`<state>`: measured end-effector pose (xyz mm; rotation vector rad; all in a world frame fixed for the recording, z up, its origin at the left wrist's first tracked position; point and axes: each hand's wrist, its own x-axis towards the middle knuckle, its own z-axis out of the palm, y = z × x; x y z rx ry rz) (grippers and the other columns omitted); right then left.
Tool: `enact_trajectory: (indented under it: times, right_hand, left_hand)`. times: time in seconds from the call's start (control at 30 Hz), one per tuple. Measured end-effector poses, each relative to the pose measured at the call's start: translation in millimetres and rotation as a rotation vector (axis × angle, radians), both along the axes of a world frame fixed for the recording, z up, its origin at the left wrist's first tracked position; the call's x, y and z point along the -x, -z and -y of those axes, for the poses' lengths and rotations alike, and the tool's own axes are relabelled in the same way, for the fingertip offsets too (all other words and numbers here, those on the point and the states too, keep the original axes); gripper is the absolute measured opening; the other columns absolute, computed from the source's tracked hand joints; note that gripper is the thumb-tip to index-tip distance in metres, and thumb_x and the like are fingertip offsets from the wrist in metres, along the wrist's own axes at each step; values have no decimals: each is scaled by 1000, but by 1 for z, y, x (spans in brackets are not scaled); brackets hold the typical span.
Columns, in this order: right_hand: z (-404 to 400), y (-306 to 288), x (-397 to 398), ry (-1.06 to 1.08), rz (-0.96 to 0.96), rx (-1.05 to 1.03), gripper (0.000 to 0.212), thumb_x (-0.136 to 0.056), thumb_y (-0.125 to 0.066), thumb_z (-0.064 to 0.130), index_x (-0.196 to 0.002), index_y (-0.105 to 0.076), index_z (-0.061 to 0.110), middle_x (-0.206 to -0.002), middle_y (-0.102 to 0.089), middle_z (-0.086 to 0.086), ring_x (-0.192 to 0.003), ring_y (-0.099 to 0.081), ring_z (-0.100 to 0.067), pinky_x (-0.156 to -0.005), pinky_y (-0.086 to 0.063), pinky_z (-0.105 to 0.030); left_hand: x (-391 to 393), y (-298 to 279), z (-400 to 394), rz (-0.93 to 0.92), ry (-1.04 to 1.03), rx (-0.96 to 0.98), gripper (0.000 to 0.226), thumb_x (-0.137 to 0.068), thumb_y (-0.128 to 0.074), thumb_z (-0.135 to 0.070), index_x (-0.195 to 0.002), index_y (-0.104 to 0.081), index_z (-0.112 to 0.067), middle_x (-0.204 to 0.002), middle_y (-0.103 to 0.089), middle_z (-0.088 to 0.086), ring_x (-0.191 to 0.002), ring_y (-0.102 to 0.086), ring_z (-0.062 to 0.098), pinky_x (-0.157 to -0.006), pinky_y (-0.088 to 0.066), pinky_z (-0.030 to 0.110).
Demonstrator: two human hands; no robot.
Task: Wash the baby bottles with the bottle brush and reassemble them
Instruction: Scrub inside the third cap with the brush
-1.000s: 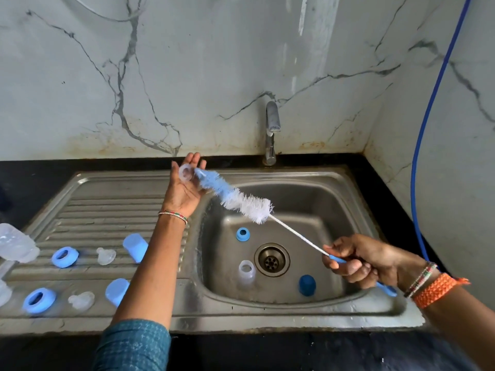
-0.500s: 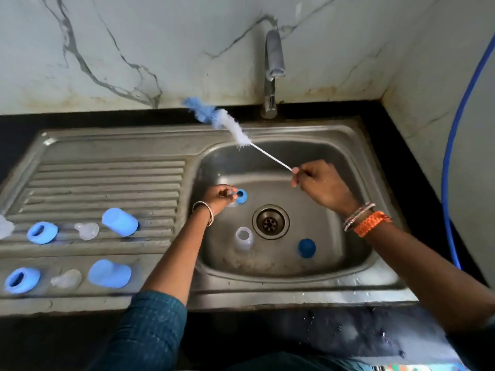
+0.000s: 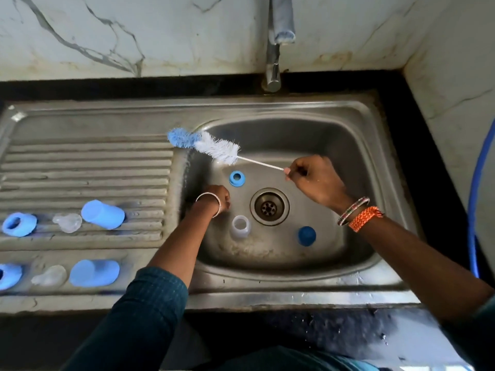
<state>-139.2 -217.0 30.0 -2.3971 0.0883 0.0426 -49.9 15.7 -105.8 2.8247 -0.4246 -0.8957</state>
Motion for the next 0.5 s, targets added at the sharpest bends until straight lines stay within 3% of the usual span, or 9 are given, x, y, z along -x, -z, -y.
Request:
enact_trajectory:
  times: [0.07, 0.1, 0.17, 0.23, 0.3, 0.4, 0.5]
  right_hand:
    - [5, -3, 1, 17, -9, -10, 24, -92, -61, 23, -79, -73, 8, -62, -61, 5, -54, -53, -5, -59, -44, -25]
    - [8, -5, 1, 28, -14, -12, 24, -92, -61, 24, -80, -74, 9, -62, -61, 6, -54, -53, -5, -60, -45, -26]
    - [15, -9, 0, 53, -17, -11, 23, -91, -61, 25, -80, -74, 10, -61, -59, 11, -55, -54, -4, -62, -47, -26]
    - [20, -10, -2, 78, -21, -3, 22, -91, -61, 25, -79, -73, 10, -62, -60, 11, -57, -56, -5, -61, -45, -25]
    - [24, -9, -3, 129, 1, 34, 25, -90, -60, 27, -71, -66, 13, -59, -57, 10, -56, -54, -9, -57, -39, -23]
    - [24, -5, -1, 219, 58, 131, 35, -93, -53, 31, -62, -51, 16, -52, -44, 7, -54, -50, -19, -53, -31, -26]
    - [20, -5, 2, 252, 72, 149, 38, -95, -49, 31, -62, -51, 13, -50, -41, 7, -54, -49, -23, -54, -28, -27]
  left_hand:
    - [4, -13, 14, 106, 83, -26, 24, -91, -55, -27, -107, -65, -13, -113, -62, 12, -107, -58, 31, -93, -46, 34]
    - [7, -20, 23, 141, 85, 56, 23, -91, -53, -25, -108, -64, -14, -113, -62, 12, -107, -58, 32, -92, -46, 36]
    - [17, -31, 54, 79, 119, 247, 19, -91, -54, -21, -106, -64, -14, -106, -65, 6, -102, -61, 29, -89, -47, 30]
    - [34, -34, 91, -39, 308, 330, 30, -86, -64, -29, -114, -63, -17, -110, -63, 3, -107, -59, 25, -91, -44, 25]
    - [54, -31, 126, -95, 584, 253, 50, -81, -69, -37, -128, -55, -26, -136, -47, 6, -125, -44, 23, -105, -35, 30]
    - [76, -9, 156, -115, 823, 141, 61, -82, -70, -25, -137, -46, -27, -153, -24, 10, -138, -27, 29, -112, -28, 36]
    - [87, 1, 164, -128, 836, 166, 54, -84, -67, -17, -135, -48, -20, -138, -43, 12, -125, -45, 32, -100, -40, 38]
